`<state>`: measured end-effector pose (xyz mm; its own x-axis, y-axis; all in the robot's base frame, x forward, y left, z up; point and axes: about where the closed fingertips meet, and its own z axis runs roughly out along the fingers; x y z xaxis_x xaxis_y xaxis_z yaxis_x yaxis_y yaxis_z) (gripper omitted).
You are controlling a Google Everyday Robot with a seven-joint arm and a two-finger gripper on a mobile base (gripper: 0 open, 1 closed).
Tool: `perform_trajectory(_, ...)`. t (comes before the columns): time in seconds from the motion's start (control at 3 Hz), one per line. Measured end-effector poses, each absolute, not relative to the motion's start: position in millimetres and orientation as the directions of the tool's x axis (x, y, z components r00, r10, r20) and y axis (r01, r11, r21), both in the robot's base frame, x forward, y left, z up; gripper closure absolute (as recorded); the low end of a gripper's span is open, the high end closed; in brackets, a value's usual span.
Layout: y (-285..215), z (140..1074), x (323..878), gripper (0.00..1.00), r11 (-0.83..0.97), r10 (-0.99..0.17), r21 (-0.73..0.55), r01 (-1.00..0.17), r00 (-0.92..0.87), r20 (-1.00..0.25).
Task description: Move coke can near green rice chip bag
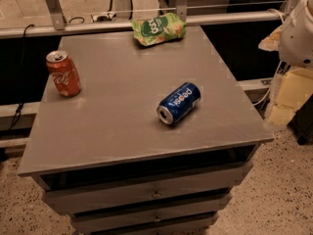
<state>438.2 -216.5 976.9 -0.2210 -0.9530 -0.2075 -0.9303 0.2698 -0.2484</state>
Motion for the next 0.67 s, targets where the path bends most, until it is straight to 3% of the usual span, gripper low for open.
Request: perform_trajectory(0.67,-205.4,972.9,444.6,0.00,0.257,-0.950,-0.245,-0.935,-0.197,-0.244)
